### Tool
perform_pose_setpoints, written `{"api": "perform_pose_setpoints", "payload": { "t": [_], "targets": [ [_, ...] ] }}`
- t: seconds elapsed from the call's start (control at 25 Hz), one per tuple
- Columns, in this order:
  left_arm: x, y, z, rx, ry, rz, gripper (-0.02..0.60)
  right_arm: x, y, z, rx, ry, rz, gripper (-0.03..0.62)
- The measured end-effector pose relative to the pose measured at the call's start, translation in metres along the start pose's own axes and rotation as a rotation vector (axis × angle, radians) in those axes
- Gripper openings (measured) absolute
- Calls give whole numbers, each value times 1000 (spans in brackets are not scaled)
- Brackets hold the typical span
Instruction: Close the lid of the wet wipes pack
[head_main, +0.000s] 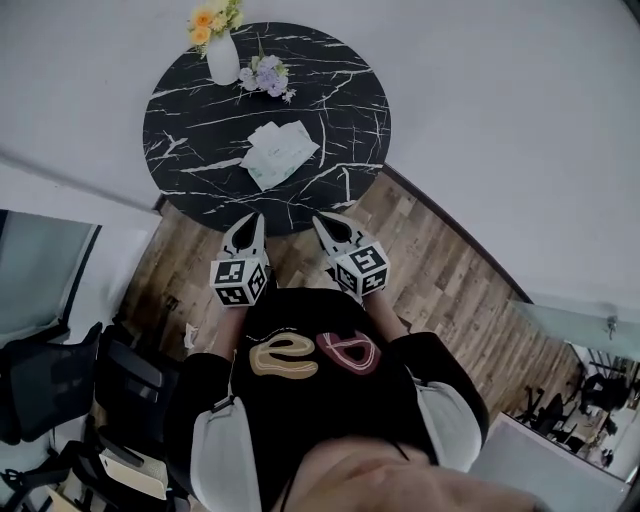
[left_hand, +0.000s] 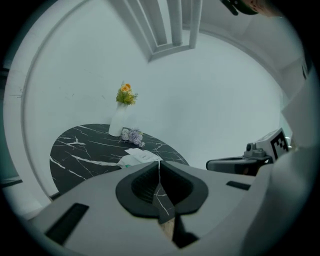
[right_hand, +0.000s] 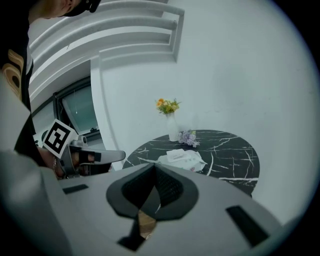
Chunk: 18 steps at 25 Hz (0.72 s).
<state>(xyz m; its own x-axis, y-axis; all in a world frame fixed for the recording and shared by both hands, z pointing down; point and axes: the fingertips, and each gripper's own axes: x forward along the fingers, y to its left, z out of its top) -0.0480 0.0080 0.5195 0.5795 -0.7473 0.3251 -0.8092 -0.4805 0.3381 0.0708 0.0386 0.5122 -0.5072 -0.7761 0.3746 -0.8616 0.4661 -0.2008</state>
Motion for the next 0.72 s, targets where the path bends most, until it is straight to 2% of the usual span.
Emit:
{"api": "perform_pose_setpoints", "payload": {
  "t": [0.28,0.44,0.52,0.72],
  "targets": [
    [28,41,28,25,11,-55,21,51,-6,15,-15,37,-57,11],
    [37,57,37,44,29,-90,21,75,0,23,54,34,-13,11],
    [41,65,40,40,35,-107,21,85,2,29,71,21,-25,11],
    [52,79,41,37,54,-123,21,106,1,31,42,62,-45,11]
  ]
}}
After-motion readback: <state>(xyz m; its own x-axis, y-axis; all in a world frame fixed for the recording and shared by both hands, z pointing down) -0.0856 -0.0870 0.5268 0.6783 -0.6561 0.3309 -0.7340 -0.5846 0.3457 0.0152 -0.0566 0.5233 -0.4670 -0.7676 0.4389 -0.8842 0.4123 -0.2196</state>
